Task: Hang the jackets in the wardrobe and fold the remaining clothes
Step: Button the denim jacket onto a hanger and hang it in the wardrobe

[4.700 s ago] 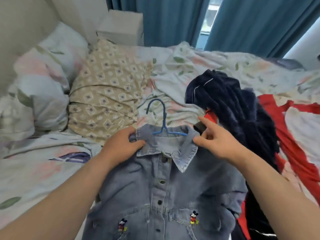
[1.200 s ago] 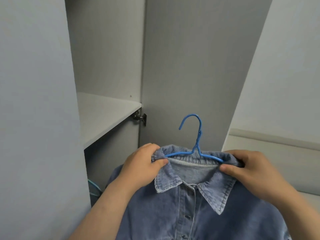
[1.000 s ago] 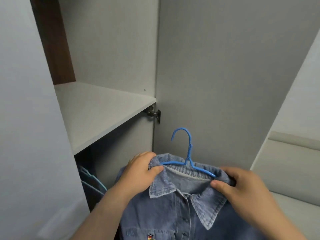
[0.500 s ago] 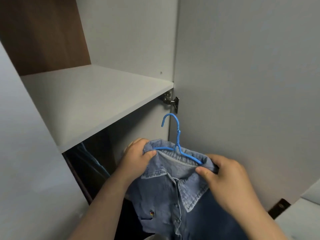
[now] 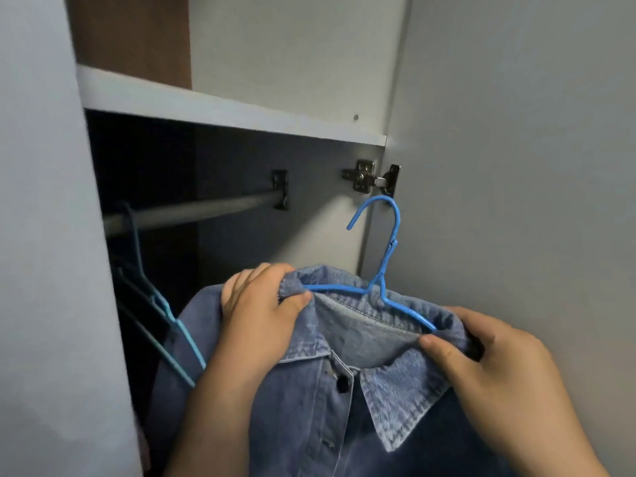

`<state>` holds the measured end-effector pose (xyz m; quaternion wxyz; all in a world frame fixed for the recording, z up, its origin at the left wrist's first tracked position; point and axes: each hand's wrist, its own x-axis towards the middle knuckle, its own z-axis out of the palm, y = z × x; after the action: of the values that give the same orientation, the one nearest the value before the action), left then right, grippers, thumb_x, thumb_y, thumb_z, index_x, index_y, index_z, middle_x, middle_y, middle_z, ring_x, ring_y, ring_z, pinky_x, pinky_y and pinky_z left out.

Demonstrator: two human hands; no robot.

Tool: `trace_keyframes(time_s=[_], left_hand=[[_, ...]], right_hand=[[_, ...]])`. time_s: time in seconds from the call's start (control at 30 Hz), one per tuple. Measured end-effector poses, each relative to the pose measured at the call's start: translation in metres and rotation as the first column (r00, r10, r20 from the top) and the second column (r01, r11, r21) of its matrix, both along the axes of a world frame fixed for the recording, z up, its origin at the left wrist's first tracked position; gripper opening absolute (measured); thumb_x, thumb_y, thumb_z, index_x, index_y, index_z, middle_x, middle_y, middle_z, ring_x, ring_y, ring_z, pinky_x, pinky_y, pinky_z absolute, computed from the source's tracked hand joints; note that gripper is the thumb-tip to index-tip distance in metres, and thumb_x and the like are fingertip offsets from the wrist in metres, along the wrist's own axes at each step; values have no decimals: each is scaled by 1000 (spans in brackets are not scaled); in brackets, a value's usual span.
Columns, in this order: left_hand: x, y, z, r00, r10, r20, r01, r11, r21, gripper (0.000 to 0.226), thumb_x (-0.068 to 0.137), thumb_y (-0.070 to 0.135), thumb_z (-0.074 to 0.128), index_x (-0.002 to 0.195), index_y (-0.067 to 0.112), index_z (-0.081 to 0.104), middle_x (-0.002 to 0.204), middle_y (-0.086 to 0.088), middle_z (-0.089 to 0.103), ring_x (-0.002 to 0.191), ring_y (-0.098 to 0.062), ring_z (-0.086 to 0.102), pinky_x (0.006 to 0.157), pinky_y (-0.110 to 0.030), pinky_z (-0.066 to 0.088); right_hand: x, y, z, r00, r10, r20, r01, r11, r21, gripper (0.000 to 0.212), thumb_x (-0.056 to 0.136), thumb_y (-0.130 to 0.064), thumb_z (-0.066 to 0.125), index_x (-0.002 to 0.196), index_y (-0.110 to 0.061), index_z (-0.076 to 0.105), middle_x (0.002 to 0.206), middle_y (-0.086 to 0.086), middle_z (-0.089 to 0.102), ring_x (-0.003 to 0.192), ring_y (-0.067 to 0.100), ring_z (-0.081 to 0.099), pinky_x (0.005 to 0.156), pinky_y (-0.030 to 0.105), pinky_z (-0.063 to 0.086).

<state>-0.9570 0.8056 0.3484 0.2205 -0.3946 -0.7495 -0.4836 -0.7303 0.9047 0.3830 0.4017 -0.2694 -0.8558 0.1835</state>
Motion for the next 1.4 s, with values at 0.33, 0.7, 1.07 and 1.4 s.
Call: trace_keyframes(time_s=[0.33, 0.7, 1.07, 1.4], left_hand=[[33, -9, -37, 998, 26, -52, -26, 1000, 0, 19, 91, 24, 64, 87, 27, 46, 94, 2, 55, 98, -27, 54, 80, -40, 42], [67, -29, -30, 976, 189, -111, -193, 981, -29, 11, 94, 19, 58, 92, 14, 49, 96, -8, 56, 91, -28, 53, 73, -39, 40], [27, -23, 25, 984, 102, -148, -146, 934, -327, 73, 87, 45, 64, 149, 26, 29, 150, -3, 39, 137, -20, 39, 111, -38, 35], [-41, 18, 75, 763, 624, -169, -636, 676, -371, 49, 101, 39, 37, 136, 5, 43, 145, -19, 41, 135, -36, 34, 113, -46, 27]], right_hand=[[36, 5, -51, 992, 111, -59, -101, 982, 159, 11, 72, -39, 71, 82, -41, 71, 76, -36, 65, 75, -9, 61, 60, 12, 39], [53, 21, -54, 974, 190, 119, -208, 966, 153, 37, 82, -53, 64, 69, -18, 58, 61, -5, 58, 62, 12, 55, 50, 29, 36], [-19, 30, -76, 997, 63, -51, -65, 997, -44, 23, 81, -47, 66, 81, -25, 65, 73, -9, 63, 73, 22, 61, 55, 29, 44], [-116, 57, -73, 981, 57, -187, -78, 991, -112, 23, 79, -46, 69, 77, -23, 65, 69, -9, 61, 66, 23, 54, 54, 28, 38]])
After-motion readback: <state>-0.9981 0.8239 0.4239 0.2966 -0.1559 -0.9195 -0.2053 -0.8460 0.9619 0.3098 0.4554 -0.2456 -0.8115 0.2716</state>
